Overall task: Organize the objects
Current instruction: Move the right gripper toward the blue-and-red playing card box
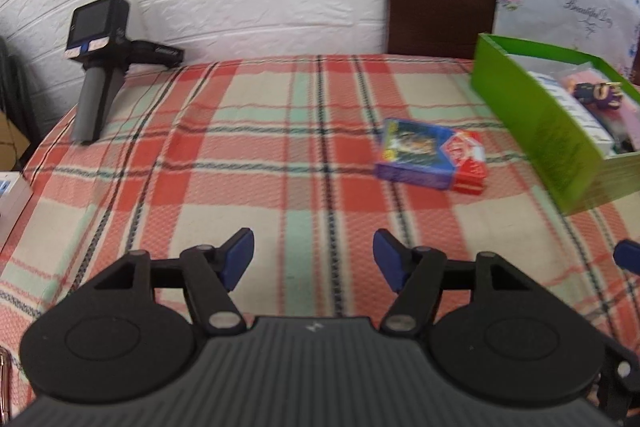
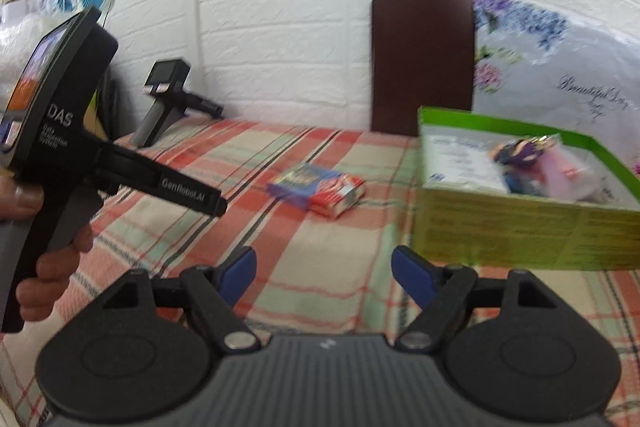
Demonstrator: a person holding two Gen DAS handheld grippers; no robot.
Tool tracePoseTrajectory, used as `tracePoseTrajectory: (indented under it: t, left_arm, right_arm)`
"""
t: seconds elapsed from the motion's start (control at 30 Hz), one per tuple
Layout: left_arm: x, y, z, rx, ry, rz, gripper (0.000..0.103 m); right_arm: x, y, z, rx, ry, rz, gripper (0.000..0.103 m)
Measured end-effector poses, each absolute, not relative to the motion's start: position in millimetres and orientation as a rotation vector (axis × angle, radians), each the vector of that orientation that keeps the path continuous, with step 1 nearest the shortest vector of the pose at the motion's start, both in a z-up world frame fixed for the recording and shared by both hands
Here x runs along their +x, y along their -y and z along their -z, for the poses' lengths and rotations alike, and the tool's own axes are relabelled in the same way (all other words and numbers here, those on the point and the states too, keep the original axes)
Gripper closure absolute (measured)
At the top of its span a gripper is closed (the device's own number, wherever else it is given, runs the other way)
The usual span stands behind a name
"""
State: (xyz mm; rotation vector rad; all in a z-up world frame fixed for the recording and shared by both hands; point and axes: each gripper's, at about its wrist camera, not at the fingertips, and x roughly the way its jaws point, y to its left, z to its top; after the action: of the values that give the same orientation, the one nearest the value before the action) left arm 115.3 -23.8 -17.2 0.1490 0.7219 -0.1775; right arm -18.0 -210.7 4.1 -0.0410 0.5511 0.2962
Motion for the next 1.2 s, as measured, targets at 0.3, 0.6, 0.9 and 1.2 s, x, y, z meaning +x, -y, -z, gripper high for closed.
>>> tracePoseTrajectory:
  t: [0.3,0.6,0.9,1.2]
  left_arm:
    - [130.5,-14.6,37.3,0.108,-0.701,0.114,0.016]
    - [135.1,-21.2,48.3,0.085,-0.631,0.118,0.003]
    - [128.6,-20.2,50.0,0.097,-0.601,0.114,0.003]
    - [124.0,-22.0,50.5,0.099,-0.592,0.127,0.003]
  right_arm:
    - [6.8,188.8,20.8,-0.063,-0.660,-0.305,0.024]
    - [8.7,185.1,25.7,-0.090,-0.641,-0.315,0.015]
    - [5.6,190.7,26.0,-0.055,-0.619,-0.279,0.015]
    - [2.8,199.0,25.0,-0.011,-0.612,-0.250,0.015]
